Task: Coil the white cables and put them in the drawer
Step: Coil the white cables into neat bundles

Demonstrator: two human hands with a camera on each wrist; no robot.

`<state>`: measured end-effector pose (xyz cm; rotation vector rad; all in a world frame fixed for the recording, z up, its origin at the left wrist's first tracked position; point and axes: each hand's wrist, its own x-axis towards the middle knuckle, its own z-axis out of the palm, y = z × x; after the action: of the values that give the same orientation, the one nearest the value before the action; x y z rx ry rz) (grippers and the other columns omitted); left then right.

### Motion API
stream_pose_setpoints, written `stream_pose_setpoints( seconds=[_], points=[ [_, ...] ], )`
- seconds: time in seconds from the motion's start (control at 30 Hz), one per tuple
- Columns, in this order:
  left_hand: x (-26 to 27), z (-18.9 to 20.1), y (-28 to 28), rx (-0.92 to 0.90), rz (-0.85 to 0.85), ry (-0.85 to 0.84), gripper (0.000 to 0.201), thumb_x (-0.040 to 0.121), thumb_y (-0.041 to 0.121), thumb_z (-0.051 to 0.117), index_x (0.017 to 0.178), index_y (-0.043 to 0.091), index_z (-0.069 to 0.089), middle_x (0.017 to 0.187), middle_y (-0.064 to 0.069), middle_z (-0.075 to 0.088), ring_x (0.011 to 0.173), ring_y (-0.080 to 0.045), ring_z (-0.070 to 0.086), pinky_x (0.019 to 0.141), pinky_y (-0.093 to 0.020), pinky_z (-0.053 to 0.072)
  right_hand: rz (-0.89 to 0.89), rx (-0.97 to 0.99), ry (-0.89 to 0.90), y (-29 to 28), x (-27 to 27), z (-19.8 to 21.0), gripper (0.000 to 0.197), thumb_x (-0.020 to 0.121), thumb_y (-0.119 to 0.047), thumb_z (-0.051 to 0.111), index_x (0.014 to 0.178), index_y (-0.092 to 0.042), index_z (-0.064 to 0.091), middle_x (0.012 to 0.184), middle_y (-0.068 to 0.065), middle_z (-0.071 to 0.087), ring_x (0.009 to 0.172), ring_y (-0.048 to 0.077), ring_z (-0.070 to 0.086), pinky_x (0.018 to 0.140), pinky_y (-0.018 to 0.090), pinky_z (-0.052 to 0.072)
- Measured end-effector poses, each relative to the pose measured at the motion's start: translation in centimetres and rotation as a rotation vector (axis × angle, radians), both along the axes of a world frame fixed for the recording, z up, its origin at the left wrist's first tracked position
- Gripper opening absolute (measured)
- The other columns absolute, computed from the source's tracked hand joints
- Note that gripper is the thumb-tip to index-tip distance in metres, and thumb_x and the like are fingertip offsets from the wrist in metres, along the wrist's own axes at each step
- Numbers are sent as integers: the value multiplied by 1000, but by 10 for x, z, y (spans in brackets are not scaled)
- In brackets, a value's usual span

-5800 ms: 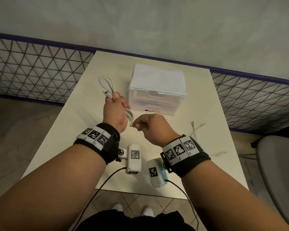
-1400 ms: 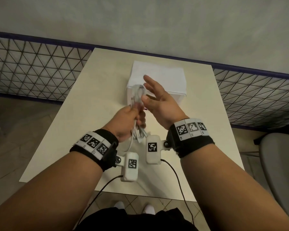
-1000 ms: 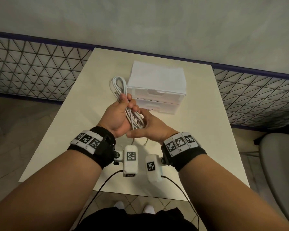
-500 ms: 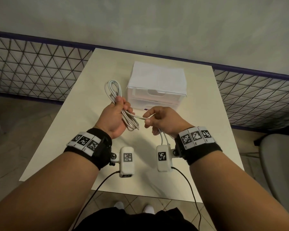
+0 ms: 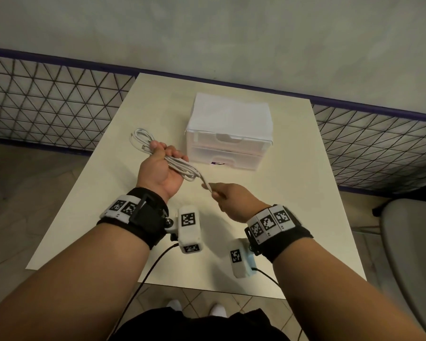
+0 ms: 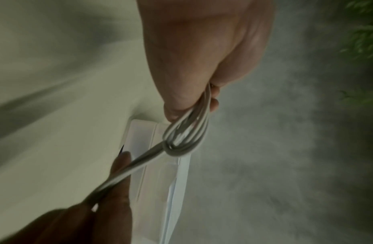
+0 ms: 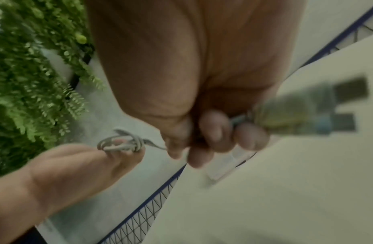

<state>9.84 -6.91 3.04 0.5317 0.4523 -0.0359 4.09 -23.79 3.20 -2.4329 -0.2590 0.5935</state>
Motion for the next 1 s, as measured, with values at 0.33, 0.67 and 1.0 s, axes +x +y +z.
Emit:
stream_pose_setpoints(
  seconds=[0.33,0.67,1.0],
  points=[
    [4,5,-1,73,144,87,31,99,28,41,69,22,48,58,4,36,53,-13,37,67,-29,42,-21,-110,-121,15,-5,5,16,92,-24,50,105,-21,59,98,4,72,93,25,64,84,40,53],
    [-12,-9,-18,541,-42,-20,25,100,31,34,82,19,44,60,6,44,52,-8,46,61,-27,43,175,-70,-86,20,2,48,28,88,-6,55,112,-13,67,97,3,68,79,9,60,70,16,41],
    [-34,-13,-29,516,-444,-186,53,101,37,26,123,-7,44,108,-23,55,90,-25,59,61,-25,55,-17,130,-160,23,17,64,6,74,-9,73,79,-6,72,76,9,74,72,22,72,75,36,60]
  ],
)
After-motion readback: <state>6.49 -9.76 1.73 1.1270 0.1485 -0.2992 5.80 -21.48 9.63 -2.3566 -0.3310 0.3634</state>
